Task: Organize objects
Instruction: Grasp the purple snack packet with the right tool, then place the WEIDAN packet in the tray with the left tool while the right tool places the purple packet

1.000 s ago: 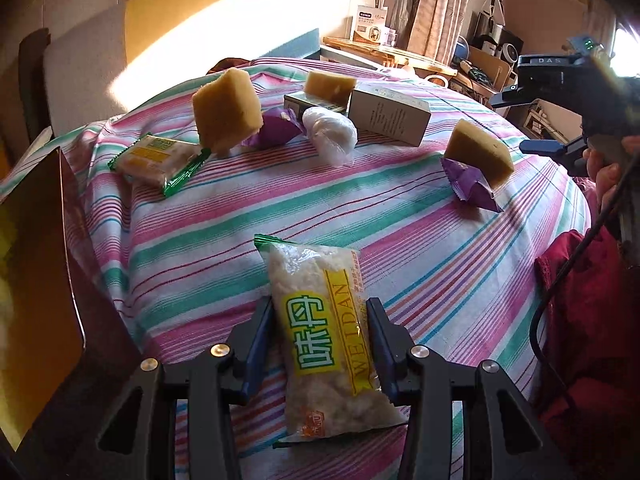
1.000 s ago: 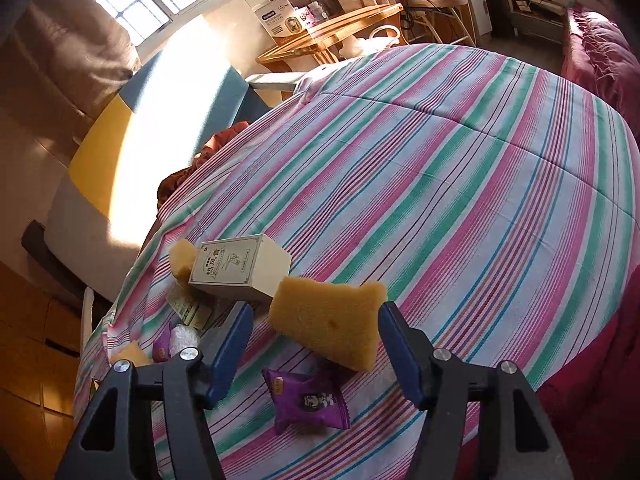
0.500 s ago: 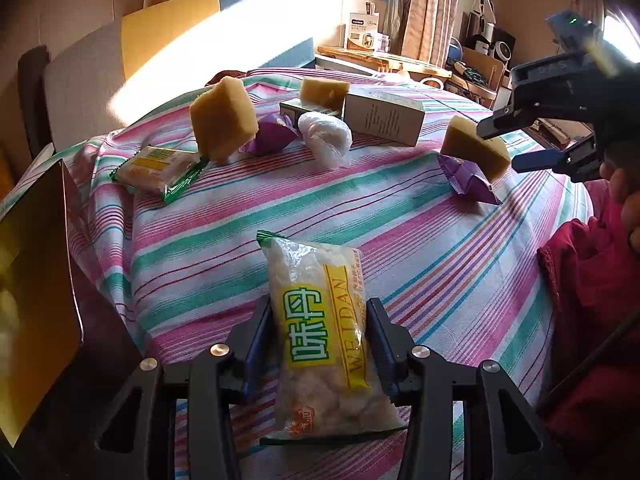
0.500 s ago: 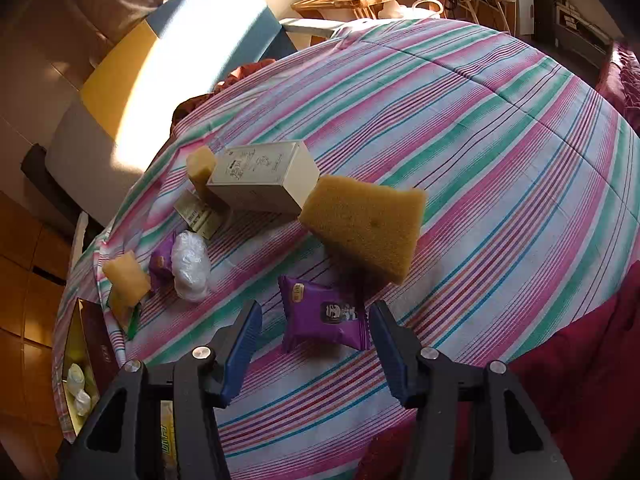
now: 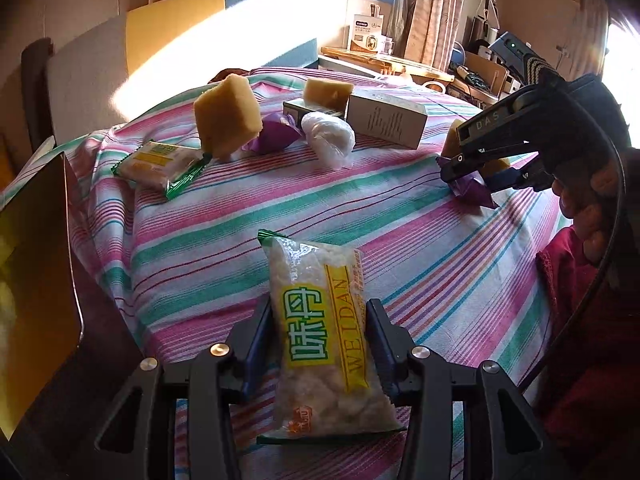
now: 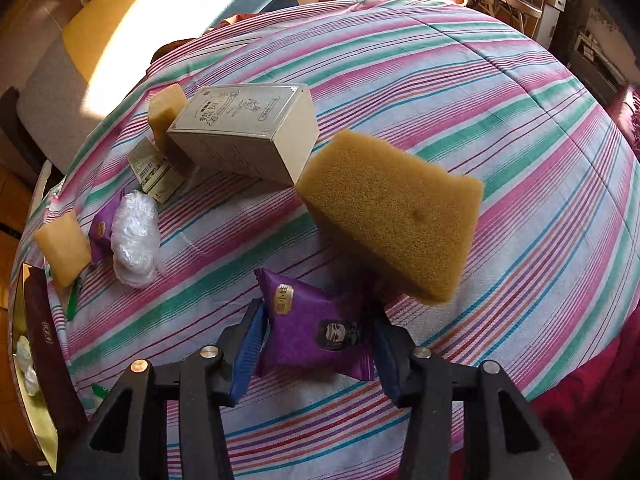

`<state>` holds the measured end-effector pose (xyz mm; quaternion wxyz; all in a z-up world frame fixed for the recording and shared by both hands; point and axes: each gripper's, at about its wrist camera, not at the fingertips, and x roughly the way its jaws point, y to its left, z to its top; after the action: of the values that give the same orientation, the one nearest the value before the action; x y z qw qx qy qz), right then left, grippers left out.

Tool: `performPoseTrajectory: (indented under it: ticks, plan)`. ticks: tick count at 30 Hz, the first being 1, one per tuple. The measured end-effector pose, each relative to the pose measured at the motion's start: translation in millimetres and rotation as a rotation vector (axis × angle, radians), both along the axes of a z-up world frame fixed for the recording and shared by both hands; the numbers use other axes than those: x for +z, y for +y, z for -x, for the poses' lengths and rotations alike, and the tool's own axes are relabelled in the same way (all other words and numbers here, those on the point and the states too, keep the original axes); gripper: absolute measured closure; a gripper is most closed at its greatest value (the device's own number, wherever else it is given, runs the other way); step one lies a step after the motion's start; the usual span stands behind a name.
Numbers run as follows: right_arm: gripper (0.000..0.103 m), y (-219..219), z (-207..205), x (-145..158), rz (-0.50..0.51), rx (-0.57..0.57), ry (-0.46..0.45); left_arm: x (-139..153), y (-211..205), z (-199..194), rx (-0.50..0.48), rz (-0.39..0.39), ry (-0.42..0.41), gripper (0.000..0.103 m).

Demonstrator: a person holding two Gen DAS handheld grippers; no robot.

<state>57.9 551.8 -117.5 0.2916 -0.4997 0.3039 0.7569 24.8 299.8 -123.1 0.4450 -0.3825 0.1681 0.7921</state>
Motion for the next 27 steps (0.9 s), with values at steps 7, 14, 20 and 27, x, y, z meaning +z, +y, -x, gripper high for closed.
performPoseTrajectory:
  ticks: [7, 14, 20, 27]
  plan:
    - [0.056, -9.1, 5.4, -1.1, -0.060, 0.062, -0.044, 8.6, -0.5, -3.2, 0.000, 0.025, -0.011, 0.063]
    - [0.056, -13.8, 8.1, 0.0, -0.072, 0.094, -0.052, 64.1, -41.7, -6.1, 0.019, -0.103, -0.044, 0.063]
    - [0.057, -14.4, 6.4, 1.8, -0.071, 0.103, -0.042, 96.3, -118.6, 49.7, 0.269, -0.139, -0.085, 0.063]
    - [0.057, -24.2, 12.3, 5.6, -0.068, 0.138, -0.014, 64.0, -218.4, 140.4, 0.633, -0.025, -0.164, 0.063]
